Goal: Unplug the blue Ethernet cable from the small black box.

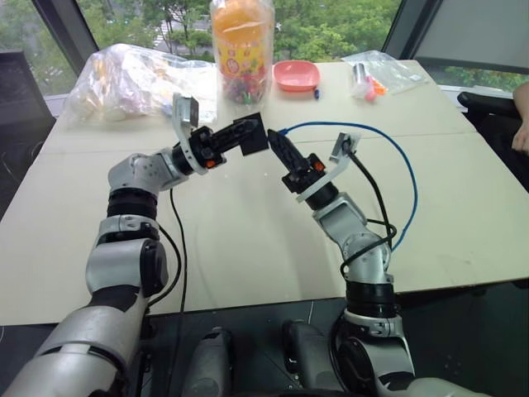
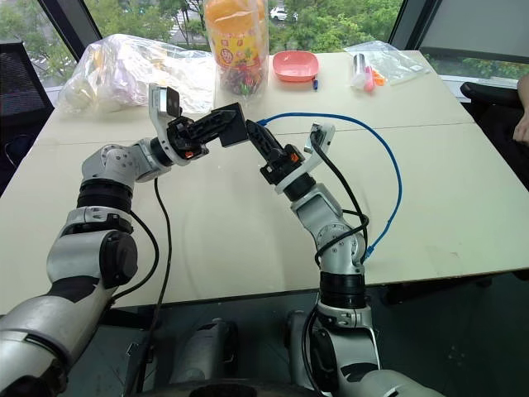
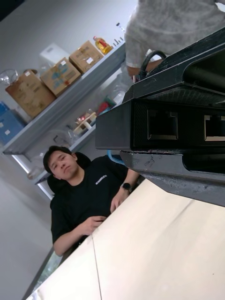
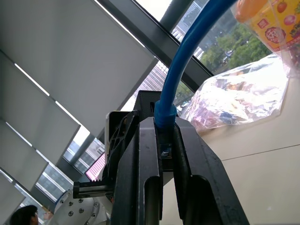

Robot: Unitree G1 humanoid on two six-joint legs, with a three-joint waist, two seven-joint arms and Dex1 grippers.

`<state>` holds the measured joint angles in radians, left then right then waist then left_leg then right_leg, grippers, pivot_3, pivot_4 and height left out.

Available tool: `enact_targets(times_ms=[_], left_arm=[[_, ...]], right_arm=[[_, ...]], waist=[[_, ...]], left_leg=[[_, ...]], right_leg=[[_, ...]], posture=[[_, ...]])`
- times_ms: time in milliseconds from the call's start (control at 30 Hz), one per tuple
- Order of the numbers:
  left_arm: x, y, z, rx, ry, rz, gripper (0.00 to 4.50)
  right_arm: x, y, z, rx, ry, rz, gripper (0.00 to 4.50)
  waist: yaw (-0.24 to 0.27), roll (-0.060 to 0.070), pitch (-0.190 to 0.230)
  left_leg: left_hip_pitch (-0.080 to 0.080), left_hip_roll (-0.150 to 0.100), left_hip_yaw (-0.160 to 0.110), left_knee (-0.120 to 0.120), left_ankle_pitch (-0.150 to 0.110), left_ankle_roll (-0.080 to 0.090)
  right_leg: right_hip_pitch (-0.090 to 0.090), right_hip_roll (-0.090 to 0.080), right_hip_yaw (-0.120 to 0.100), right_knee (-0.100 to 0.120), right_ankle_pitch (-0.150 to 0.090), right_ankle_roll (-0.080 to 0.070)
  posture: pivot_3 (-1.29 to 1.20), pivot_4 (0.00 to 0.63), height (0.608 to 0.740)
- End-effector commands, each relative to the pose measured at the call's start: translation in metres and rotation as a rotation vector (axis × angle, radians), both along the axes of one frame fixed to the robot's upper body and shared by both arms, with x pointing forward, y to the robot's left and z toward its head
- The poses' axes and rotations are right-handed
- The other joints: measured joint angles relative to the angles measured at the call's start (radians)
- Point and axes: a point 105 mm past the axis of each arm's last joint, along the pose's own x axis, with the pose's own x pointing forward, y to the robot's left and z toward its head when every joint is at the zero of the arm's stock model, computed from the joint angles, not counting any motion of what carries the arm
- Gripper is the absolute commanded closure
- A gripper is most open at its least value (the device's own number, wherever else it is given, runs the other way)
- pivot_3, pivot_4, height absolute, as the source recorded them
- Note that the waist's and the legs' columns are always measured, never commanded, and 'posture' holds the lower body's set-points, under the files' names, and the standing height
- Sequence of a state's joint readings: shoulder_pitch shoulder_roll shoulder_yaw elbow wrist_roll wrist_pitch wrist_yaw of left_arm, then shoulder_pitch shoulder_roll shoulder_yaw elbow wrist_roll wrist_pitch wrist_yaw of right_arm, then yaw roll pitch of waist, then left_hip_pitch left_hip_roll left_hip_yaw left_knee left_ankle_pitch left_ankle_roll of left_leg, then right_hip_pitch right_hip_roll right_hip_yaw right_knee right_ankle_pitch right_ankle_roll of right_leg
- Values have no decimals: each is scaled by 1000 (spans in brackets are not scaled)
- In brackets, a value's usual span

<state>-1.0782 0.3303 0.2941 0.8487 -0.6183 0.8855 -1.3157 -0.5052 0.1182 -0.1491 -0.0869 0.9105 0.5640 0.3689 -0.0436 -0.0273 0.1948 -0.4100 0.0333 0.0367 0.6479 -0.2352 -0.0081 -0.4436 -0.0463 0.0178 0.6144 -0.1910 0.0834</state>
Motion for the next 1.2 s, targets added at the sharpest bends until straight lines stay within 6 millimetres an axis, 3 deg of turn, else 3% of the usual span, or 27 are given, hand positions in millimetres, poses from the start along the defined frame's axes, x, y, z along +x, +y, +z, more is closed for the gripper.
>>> enact_targets(times_ms=[33, 133, 200, 300, 367, 433, 600, 733, 800, 867, 1000, 1100, 1167, 1200], left_arm=[[1, 4, 10, 3, -43, 28, 3976], [2, 7, 9, 1, -37, 47, 3976], [1, 31, 7, 18, -25, 91, 3976], [-3, 57, 5, 52, -14, 134, 3976], [-6, 69, 5, 80, -11, 153, 3976], [-5, 73, 4, 113, -19, 176, 3976], [11, 54, -10, 286, -133, 285, 3976], [41, 24, -15, 392, -292, 535, 3976], [49, 14, -23, 469, -377, 625, 3976], [51, 3, -32, 542, -475, 670, 3976], [51, -13, -35, 574, -572, 714, 3976], [48, -24, -36, 553, -597, 721, 3976], [46, -28, -37, 538, -593, 718, 3976], [45, -29, -37, 532, -591, 715, 3976]], right_arm=[[-5, 5, 10, 38, -26, 26, 4467], [0, -1, 9, 62, -5, -20, 4467], [22, -42, 8, 149, 59, -208, 4467], [35, -82, 3, 197, 103, -359, 4467], [39, -99, 2, 193, 103, -407, 4467], [41, -101, 2, 156, 98, -408, 4467], [51, -93, 3, -1, 78, -367, 4467], [77, -90, 43, -218, -31, -371, 4467], [92, -91, 52, -323, -39, -391, 4467], [106, -88, 40, -435, 1, -398, 4467], [123, -90, -8, -616, 139, -418, 4467], [126, -96, -49, -876, 142, -476, 4467], [126, -100, -63, -934, 157, -488, 4467], [126, -102, -65, -924, 170, -496, 4080]], waist=[[0, 0, 0], [0, 0, 0], [-2, 0, 0], [-4, 0, 0], [0, 0, 0], [4, 0, 0], [5, 0, 0], [5, 1, 1], [4, 1, 1], [-1, 1, 0], [0, 0, 0], [1, 0, 0], [1, 0, 0], [1, 0, 0]], left_leg=[[0, 0, 0, 0, 0, 0], [0, 0, 0, 0, 0, 0], [0, 0, 0, 0, 0, 0], [1, 0, 0, 0, 0, 0], [0, 0, 0, -1, 0, 0], [0, 0, 0, -1, 0, 0], [0, 0, 0, 0, 0, 0], [0, -1, 3, 1, 0, 0], [-1, -1, 5, 1, 0, 0], [0, -1, 6, -1, -1, 1], [1, 0, 6, -3, -4, 6], [-3, 0, 7, -2, -4, 6], [-8, -1, 8, 0, -4, 6], [-11, -1, 8, 1, -3, 6]], right_leg=[[0, 0, 0, 0, 0, 0], [0, 0, 0, 0, 0, 0], [0, 0, 0, 0, 0, 0], [0, 0, 1, 0, 0, 0], [0, 0, 0, 0, 0, 0], [0, -1, -1, 0, 0, 0], [0, -2, 0, -1, -1, -1], [0, -3, 2, -1, -2, -3], [-1, -3, 3, -1, -1, -2], [-1, -2, 3, -2, 0, 0], [-1, 0, 3, -2, 0, 0], [-4, -1, 3, -2, 0, 0], [-8, -1, 4, -1, 1, 2], [-11, -2, 5, -1, 2, 3]], posture=[[0, 150, 740], [0, 150, 740], [0, 150, 740], [0, 150, 740], [0, 150, 740], [0, 150, 740], [0, 150, 740], [0, 150, 740], [0, 150, 740], [0, 150, 740], [0, 150, 740], [0, 150, 740], [0, 150, 740], [0, 150, 740]])
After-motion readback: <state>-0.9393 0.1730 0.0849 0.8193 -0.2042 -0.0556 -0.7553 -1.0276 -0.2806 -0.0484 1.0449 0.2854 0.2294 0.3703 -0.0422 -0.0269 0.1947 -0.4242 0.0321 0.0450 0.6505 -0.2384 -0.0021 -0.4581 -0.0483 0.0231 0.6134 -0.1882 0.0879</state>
